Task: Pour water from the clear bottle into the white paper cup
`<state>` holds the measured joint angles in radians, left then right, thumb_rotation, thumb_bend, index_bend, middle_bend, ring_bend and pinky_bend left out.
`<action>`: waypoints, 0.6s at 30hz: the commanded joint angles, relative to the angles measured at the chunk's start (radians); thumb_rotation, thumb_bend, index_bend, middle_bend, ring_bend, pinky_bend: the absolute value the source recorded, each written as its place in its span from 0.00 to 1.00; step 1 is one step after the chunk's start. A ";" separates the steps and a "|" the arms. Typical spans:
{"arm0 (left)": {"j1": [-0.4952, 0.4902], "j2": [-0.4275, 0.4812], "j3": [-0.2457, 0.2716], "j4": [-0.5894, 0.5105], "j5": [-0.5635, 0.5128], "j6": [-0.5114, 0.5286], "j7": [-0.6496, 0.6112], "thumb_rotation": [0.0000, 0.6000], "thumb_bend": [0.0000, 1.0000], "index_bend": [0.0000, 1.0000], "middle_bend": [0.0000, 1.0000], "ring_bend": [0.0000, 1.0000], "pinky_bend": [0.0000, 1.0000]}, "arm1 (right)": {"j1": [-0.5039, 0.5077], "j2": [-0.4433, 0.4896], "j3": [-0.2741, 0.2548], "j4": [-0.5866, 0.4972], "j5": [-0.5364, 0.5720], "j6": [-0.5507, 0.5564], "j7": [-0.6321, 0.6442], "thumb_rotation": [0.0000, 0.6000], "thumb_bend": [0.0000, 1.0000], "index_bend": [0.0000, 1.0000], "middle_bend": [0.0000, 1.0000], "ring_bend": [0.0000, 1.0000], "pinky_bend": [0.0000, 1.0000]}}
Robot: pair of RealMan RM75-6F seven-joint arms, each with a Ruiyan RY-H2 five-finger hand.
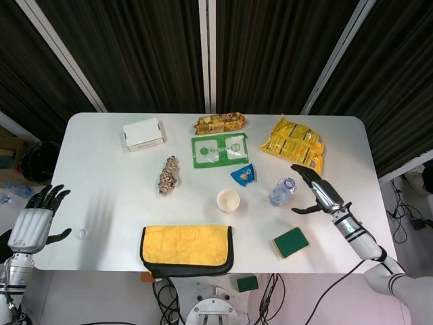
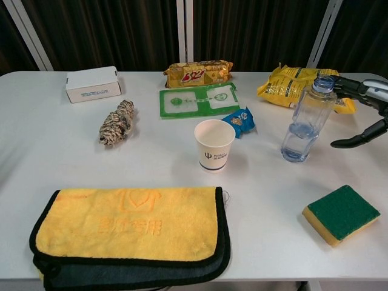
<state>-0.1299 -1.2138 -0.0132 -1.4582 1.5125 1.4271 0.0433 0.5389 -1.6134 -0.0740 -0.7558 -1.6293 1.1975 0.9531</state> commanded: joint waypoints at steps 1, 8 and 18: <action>0.001 0.000 0.000 -0.001 0.001 0.004 0.002 1.00 0.10 0.17 0.12 0.06 0.18 | -0.068 0.145 0.008 -0.181 0.061 0.008 -0.256 1.00 0.00 0.00 0.00 0.00 0.00; 0.006 0.000 0.000 -0.006 0.008 0.018 0.007 1.00 0.10 0.17 0.12 0.06 0.18 | -0.220 0.257 0.046 -0.408 0.220 0.098 -0.721 1.00 0.00 0.00 0.00 0.00 0.00; 0.013 -0.002 0.007 -0.002 0.030 0.042 0.008 1.00 0.10 0.17 0.12 0.06 0.18 | -0.388 0.223 0.054 -0.399 0.211 0.338 -0.886 1.00 0.01 0.00 0.00 0.00 0.00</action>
<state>-0.1181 -1.2151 -0.0065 -1.4610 1.5413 1.4671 0.0515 0.1945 -1.3903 -0.0288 -1.1451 -1.4228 1.4865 0.0974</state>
